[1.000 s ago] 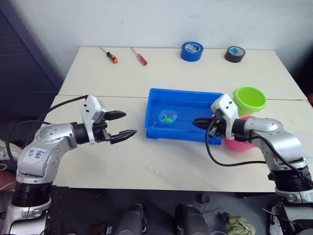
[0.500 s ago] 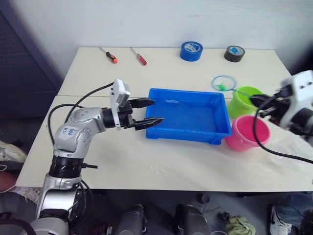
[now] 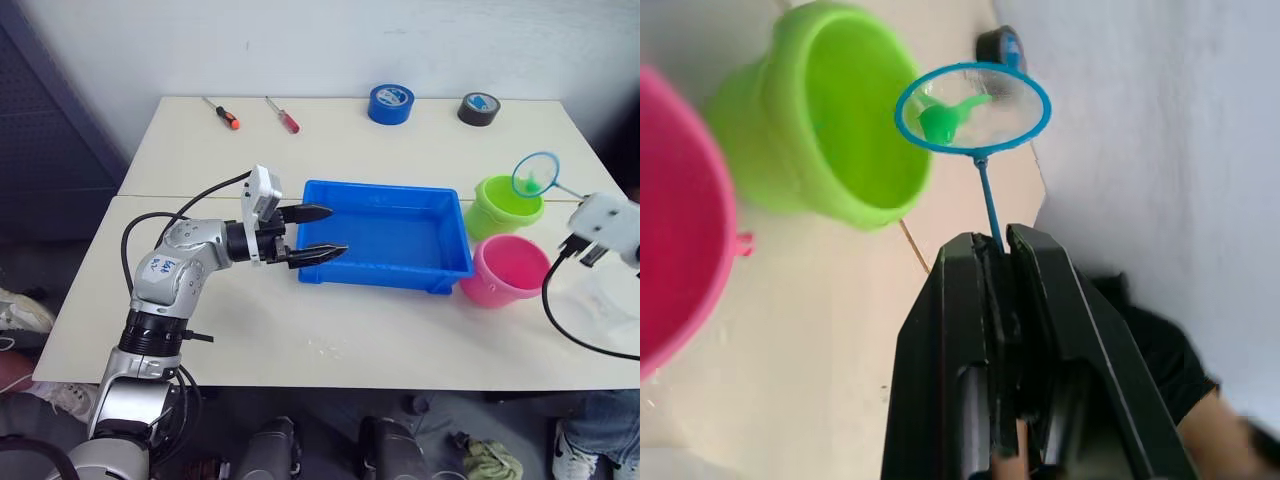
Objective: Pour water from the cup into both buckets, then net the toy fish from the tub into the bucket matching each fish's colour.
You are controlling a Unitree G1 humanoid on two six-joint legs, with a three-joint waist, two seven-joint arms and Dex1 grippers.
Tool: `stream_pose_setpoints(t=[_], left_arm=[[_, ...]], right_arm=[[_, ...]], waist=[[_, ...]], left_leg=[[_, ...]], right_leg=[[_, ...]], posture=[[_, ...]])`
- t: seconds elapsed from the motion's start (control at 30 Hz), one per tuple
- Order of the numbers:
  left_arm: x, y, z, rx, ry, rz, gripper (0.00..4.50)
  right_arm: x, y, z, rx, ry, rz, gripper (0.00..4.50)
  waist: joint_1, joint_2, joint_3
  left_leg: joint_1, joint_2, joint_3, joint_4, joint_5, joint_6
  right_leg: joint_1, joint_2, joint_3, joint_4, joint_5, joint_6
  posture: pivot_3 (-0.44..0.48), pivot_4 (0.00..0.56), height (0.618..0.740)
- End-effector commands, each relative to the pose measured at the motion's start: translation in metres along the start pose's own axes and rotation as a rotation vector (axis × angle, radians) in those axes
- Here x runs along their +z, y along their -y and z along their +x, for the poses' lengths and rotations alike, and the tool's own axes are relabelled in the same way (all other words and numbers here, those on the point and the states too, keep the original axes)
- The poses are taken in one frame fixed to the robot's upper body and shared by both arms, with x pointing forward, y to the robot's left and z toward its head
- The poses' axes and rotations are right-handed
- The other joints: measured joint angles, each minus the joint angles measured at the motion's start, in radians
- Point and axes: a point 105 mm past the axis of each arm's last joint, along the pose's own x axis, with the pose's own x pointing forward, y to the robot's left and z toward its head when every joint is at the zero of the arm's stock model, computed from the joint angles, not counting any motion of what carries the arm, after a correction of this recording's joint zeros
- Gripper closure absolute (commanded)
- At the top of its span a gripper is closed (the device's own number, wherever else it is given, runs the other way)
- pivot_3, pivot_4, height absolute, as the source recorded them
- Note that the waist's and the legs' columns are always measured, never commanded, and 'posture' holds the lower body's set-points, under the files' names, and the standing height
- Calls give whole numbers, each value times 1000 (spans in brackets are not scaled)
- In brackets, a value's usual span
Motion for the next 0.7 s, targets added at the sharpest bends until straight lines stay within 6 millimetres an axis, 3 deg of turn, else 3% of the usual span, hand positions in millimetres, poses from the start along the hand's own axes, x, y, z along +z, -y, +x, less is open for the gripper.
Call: stream_pose_setpoints(t=[0.03, 0.27, 0.3, 0.43, 0.5, 0.57, 0.7], left_arm=[[12, 0, -6, 20, 24, 52, 24], [11, 1, -13, 55, 24, 47, 24], [10, 2, -13, 56, 23, 46, 24], [6, 3, -17, 62, 2, 39, 24], [0, 9, -25, 26, -41, 39, 24], [-7, 20, -34, -35, -97, 35, 24], [-25, 39, -54, -130, -232, 23, 24]], right_arm=[[-9, 11, -1, -4, -18, -381, 4500], [-9, 31, 2, -104, 13, -374, 4500], [-10, 33, 2, -115, 15, -317, 4500], [-1, 47, -2, -186, 136, 281, 4500], [23, 54, -11, -155, 300, 603, 4500], [55, 53, -26, -36, 480, 782, 4500], [117, 25, -61, 353, 742, 1045, 4500]], waist=[[1, 2, 1], [-4, 2, 1], [-4, 2, 1], [-2, 1, 1], [-1, 2, 1], [-1, 3, 2], [3, 3, 1]], left_leg=[[0, 0, 0, 0, 0, 0], [0, 1, -1, 0, 1, -1], [0, 1, -1, 0, 1, -2], [0, 1, -3, 0, 1, -1], [0, 1, -4, 0, 1, -1], [0, 2, -4, 0, 1, -1], [0, 2, -9, 0, 1, -2]], right_leg=[[0, 0, 0, 0, 0, 0], [1, 1, 0, -1, 0, 0], [1, 1, 0, -1, 0, 0], [3, 2, -1, -3, 0, 0], [3, 2, -2, -3, 0, 0], [3, 2, -2, -2, 0, 0], [3, 2, -3, 1, 0, -1]], posture=[[0, 150, 740], [0, 150, 740], [0, 150, 740], [0, 150, 740], [0, 150, 740], [0, 150, 740], [0, 150, 740]])
